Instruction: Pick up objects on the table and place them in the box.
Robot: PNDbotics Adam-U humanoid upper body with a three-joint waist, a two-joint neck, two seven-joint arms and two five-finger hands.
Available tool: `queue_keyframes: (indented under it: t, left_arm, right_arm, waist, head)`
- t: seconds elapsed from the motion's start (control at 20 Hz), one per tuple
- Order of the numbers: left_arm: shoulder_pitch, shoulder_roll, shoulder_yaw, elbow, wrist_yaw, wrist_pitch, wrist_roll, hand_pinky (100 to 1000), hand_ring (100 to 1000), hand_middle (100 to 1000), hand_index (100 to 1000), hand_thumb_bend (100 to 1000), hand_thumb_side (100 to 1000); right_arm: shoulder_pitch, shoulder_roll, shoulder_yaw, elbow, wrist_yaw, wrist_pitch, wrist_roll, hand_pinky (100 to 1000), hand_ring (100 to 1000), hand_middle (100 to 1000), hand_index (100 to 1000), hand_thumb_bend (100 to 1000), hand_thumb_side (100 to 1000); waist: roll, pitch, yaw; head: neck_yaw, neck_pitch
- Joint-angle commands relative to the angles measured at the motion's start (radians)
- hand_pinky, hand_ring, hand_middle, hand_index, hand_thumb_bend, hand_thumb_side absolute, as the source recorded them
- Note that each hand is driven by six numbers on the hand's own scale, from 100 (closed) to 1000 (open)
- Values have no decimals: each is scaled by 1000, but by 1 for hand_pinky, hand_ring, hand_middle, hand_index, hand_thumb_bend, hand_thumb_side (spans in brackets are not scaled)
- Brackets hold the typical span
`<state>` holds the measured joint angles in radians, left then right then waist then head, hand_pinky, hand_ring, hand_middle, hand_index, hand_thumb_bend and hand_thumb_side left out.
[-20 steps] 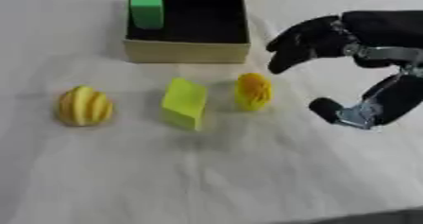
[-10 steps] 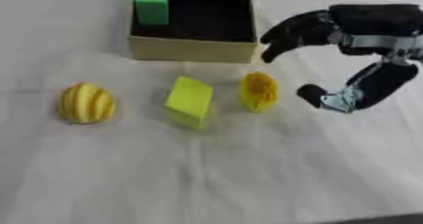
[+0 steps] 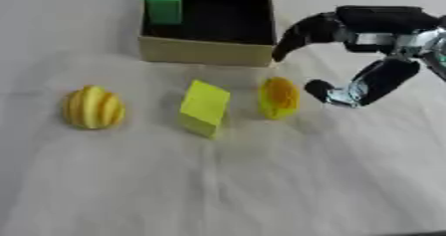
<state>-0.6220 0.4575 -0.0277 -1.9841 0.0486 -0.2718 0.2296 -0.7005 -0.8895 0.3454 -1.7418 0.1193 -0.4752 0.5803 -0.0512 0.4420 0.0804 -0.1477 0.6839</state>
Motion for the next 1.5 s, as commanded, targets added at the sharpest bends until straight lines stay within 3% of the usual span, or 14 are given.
queue_keyframes:
  t: [0.05, 0.25, 0.95, 1.3, 1.5]
  left_arm:
    - [-12, 16, 3, -16, 4, 1, -2, 715, 776, 736, 851, 100, 561]
    - [-11, 16, 3, -16, 4, 5, -2, 715, 776, 736, 849, 100, 565]
    - [-14, 11, -1, -16, 13, 7, -10, 711, 776, 736, 849, 100, 581]
    - [-15, 12, -4, -16, 17, 7, -14, 709, 776, 736, 849, 100, 587]
    - [-12, 12, -4, -16, 20, 8, -16, 707, 775, 736, 849, 100, 593]
  right_arm:
    - [-9, -16, -15, 3, 4, -7, 9, 855, 712, 710, 906, 100, 606]
    - [-10, -16, -18, 3, -3, -11, 13, 830, 619, 677, 903, 100, 602]
    - [-4, 10, -22, 57, 41, -46, 57, 869, 676, 746, 895, 100, 599]
    - [-7, 21, -33, 88, 80, -73, 90, 872, 684, 754, 892, 100, 442]
    - [-5, 20, -34, 96, 93, -77, 101, 878, 694, 770, 899, 100, 397]
  waist:
    - [2, -20, 0]
    - [3, -18, -1]
    - [-3, -2, 18]
    - [-5, 3, 23]
    - [-5, 4, 23]
  head:
    - [-3, -8]
    - [-2, -6]
    - [-18, -15]
    - [-22, -14]
    - [-22, -11]
